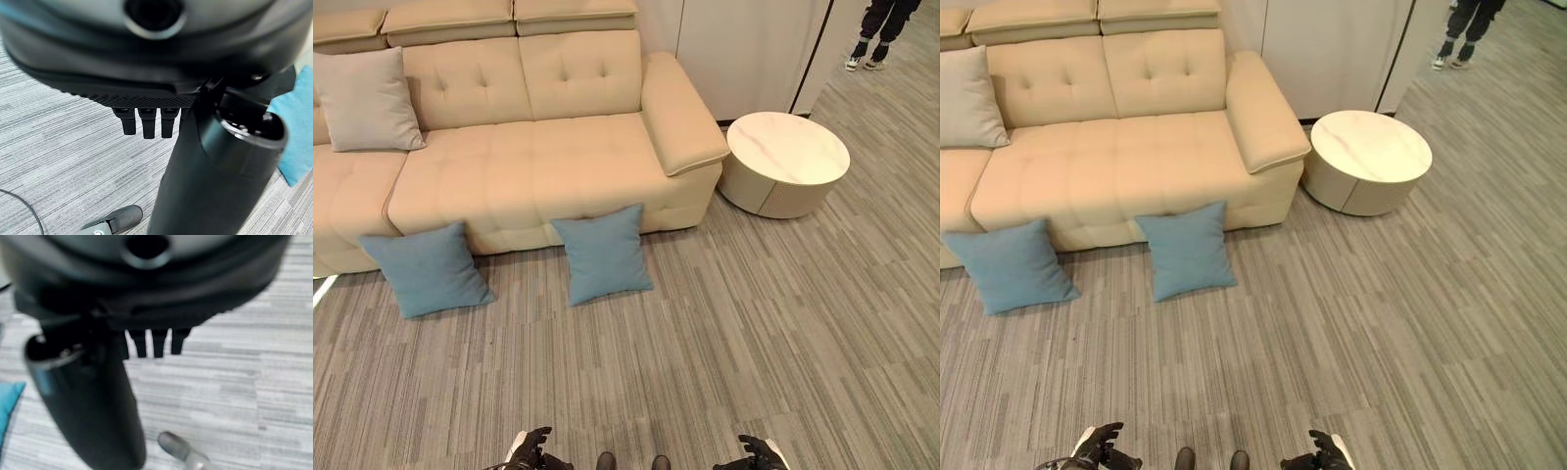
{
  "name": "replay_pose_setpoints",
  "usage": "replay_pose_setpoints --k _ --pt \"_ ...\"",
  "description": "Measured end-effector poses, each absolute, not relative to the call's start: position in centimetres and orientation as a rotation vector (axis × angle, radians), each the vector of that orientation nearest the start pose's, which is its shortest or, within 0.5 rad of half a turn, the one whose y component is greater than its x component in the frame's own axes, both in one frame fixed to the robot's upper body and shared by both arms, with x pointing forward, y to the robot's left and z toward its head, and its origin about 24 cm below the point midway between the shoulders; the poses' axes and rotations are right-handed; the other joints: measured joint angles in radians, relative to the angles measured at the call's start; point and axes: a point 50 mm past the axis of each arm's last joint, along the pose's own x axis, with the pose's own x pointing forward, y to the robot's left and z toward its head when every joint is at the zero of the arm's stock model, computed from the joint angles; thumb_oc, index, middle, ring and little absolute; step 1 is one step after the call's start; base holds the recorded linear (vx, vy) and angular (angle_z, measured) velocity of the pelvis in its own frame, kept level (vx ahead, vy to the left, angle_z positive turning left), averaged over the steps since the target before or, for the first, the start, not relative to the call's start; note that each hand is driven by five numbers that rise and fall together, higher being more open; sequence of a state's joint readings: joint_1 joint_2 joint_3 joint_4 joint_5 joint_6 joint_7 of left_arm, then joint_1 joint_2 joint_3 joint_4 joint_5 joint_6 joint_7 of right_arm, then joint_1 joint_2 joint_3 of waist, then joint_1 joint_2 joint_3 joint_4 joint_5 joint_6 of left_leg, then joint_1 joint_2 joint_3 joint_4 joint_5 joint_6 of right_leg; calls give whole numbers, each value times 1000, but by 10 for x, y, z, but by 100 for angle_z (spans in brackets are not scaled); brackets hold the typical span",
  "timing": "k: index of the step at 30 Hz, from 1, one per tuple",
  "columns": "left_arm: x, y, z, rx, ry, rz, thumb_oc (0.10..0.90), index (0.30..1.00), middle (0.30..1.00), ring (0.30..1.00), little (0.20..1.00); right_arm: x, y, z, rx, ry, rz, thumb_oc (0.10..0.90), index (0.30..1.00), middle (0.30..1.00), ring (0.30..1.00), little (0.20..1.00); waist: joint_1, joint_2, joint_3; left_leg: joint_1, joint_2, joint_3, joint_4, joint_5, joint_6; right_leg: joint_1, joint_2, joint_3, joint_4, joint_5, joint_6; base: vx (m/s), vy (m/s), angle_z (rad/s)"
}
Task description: Pick up all the scattered cushions and arrange them neatly on the sofa.
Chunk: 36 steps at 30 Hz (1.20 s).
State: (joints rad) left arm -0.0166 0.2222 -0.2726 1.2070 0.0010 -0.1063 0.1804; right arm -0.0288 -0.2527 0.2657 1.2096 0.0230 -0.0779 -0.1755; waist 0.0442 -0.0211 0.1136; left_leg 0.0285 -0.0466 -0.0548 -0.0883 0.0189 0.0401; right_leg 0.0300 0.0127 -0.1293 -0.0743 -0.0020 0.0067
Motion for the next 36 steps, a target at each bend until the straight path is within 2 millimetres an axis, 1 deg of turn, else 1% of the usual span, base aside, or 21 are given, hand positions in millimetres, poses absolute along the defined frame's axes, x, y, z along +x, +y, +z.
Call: replay_pose_setpoints --k 6,8,11,13,15,16,17,19,21,22,23,24,25,27,28,29,31,32,33,35,36 --pt "121 221 -153 424 1043 68 800 900 900 900 900 123 -230 -151 -451 1056 -77 800 900 900 900 900 -2 1 63 46 15 -70 11 -16 29 -165 -34 3 461 -151 68 80 46 30" --pt "115 225 -154 421 1059 84 800 900 900 900 900 123 -230 -151 -448 1055 -78 800 900 900 900 900 3 -5 64 62 12 -82 13 -28 40 -188 -43 13 473 -156 71 158 -41 23" --pt "112 227 -156 419 1083 99 800 900 900 900 900 131 -228 -149 -442 1032 -77 800 900 900 900 900 -6 2 70 68 35 -118 15 -56 52 -260 -6 53 422 -147 59 179 -47 24" --pt "112 227 -156 407 1085 105 800 900 900 900 900 137 -230 -146 -432 1011 -92 800 900 900 900 900 -10 7 77 85 55 -128 17 -68 49 -313 11 48 376 -112 58 119 -53 28" --pt "104 229 -158 410 1104 108 800 900 900 900 900 130 -230 -149 -430 1031 -91 800 900 900 900 900 -11 -19 73 132 44 -149 14 -102 17 -310 -17 39 261 9 67 174 -111 40" --pt "101 227 -159 404 1110 106 800 900 900 900 900 125 -231 -150 -431 1047 -95 800 900 900 900 900 -11 -17 71 154 49 -161 14 -123 10 -297 -23 16 274 44 2 183 -108 46" --pt "99 220 -160 381 1111 101 800 900 900 900 900 119 -235 -151 -435 1066 -103 800 900 900 900 900 -12 14 47 160 82 -177 33 -142 14 -268 7 -5 259 13 -13 190 -125 38" --pt "98 218 -161 363 1108 102 800 900 900 900 900 118 -235 -151 -433 1068 -103 800 900 900 900 900 -10 17 43 154 87 -175 81 -134 -30 -225 21 -23 211 14 -31 168 -125 34" --pt "101 220 -160 347 1096 126 800 900 900 900 900 119 -236 -151 -427 1064 -111 800 900 900 900 900 -8 4 36 117 82 -176 184 -123 -67 -149 23 -42 136 18 -42 93 -131 41" --pt "100 223 -159 352 1097 132 800 900 900 900 900 119 -236 -151 -422 1061 -114 800 900 900 900 900 -6 -20 27 63 60 -170 313 -133 -119 -105 18 -52 82 25 -56 46 -142 43" --pt "106 226 -157 355 1076 143 800 900 900 900 900 123 -235 -149 -412 1044 -118 800 900 900 900 900 -1 -49 23 -66 36 -134 535 -125 -170 -89 5 -56 46 31 -87 53 -121 41" --pt "116 227 -154 342 1045 159 800 900 900 900 900 123 -235 -149 -411 1041 -120 800 900 900 900 900 3 -56 26 -136 33 -88 653 -119 -187 -87 0 -63 31 39 -85 175 -71 28" --pt "121 229 -152 334 1031 178 800 900 900 900 900 127 -234 -148 -395 1026 -126 800 900 900 900 900 4 -72 33 -207 55 -14 685 -133 -163 -57 4 -80 -8 47 -96 157 -30 24" --pt "127 234 -149 350 1017 177 800 900 900 900 900 130 -230 -148 -375 1014 -128 800 900 900 900 900 -7 -84 42 -227 76 56 556 -143 -136 -32 3 -102 -20 34 -85 147 6 32" --pt "131 234 -147 354 1006 173 800 900 900 900 900 128 -230 -149 -372 1021 -128 800 900 900 900 900 -11 -84 44 -229 77 74 419 -130 -136 -16 7 -117 -19 34 -85 151 31 15" --pt "131 234 -147 353 1005 173 800 900 900 900 900 126 -230 -149 -375 1027 -127 800 900 900 900 900 -13 -85 45 -231 74 74 364 -120 -131 -8 10 -116 -19 33 -85 186 72 -1" --pt "131 234 -148 354 1007 173 800 900 900 900 900 124 -231 -150 -379 1036 -130 800 900 900 900 900 -10 -83 44 -248 75 76 332 -85 -115 10 12 -111 -20 12 -80 247 119 -2" --pt "137 234 -146 362 995 165 800 900 900 900 900 120 -233 -151 -384 1058 -136 800 900 900 900 900 -23 -82 47 -260 87 118 261 -44 -126 23 12 -127 -19 -17 -62 224 140 18" --pt "140 233 -145 359 983 163 800 900 900 900 900 115 -233 -153 -384 1077 -137 800 900 900 900 900 -24 -80 47 -269 95 131 236 -16 -114 29 13 -132 -20 -16 -65 246 169 17" --pt "134 233 -147 350 997 169 800 900 900 900 900 106 -233 -156 -379 1104 -142 800 900 900 900 900 -25 -71 42 -246 95 131 182 8 -86 56 15 -117 -19 -40 -38 221 166 -21" --pt "125 231 -150 346 1030 168 800 900 900 900 900 101 -235 -157 -383 1122 -148 800 900 900 900 900 -31 -53 32 -209 85 124 138 47 -57 87 18 -105 -17 -59 -16 201 182 -23"
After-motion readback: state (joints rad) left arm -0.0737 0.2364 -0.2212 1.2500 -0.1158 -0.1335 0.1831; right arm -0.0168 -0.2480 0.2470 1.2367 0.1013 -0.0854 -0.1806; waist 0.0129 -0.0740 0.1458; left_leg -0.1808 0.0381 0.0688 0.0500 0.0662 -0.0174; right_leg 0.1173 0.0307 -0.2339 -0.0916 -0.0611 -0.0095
